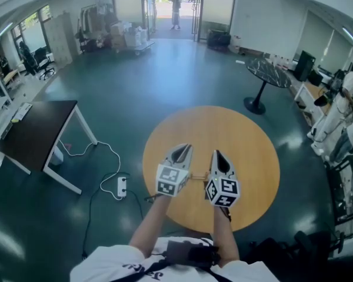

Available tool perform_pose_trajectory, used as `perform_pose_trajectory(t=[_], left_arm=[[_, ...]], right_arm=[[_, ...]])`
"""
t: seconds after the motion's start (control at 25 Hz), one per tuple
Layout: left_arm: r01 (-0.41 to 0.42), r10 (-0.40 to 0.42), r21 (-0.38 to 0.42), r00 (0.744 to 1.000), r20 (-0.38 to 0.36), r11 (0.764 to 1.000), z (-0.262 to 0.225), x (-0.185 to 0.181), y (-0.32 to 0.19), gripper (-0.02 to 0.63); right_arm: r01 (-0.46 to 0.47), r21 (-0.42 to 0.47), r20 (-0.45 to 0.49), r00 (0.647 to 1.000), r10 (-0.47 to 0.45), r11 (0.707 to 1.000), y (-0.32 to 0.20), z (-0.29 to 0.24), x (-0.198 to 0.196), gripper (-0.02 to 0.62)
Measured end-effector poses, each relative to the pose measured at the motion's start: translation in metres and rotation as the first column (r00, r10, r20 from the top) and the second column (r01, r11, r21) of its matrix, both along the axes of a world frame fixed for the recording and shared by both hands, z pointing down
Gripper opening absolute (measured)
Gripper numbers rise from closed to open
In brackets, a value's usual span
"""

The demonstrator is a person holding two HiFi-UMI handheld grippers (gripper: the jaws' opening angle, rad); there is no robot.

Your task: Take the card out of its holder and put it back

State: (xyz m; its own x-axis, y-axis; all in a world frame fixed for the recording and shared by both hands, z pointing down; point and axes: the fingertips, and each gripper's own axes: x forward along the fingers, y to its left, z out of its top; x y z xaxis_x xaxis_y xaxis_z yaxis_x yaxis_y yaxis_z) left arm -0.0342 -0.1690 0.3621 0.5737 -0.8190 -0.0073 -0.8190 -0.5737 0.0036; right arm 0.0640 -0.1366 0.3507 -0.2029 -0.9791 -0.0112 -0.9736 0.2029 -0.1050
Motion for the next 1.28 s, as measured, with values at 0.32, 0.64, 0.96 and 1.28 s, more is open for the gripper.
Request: perform_pose_trajectory(t=[0.32, 0.64, 0.96, 1.28], left_arm=[[-0.02, 0.02, 0.011, 1.0, 0.004, 1.0, -0.001, -0.001, 0.006, 0.025], [-0.026, 0.026, -0.021, 0.999, 0.022, 0.999, 0.017, -0.002, 0.003, 0.025], [-0.045, 0.047, -0.055, 0.998, 0.035, 0.997, 0.031, 0.002, -0.001, 0.025], [-0.062, 0.068, -0.112, 0.997, 0.045, 0.992, 0.055, 0.01, -0.002, 0.025]], right_arm=[[-0.009, -0.006, -0.001, 1.0, 0.009, 1.0, 0.006, 0.001, 0.001, 0.021], [-0.014, -0.031, 0.006, 1.0, 0.014, 0.999, 0.005, 0.013, 0.004, 0.021], [-0.038, -0.067, 0.015, 0.999, 0.039, 0.997, 0.003, 0.025, 0.021, 0.021], [-0.03, -0.131, 0.022, 0.999, 0.033, 0.991, 0.003, 0.05, 0.026, 0.021]])
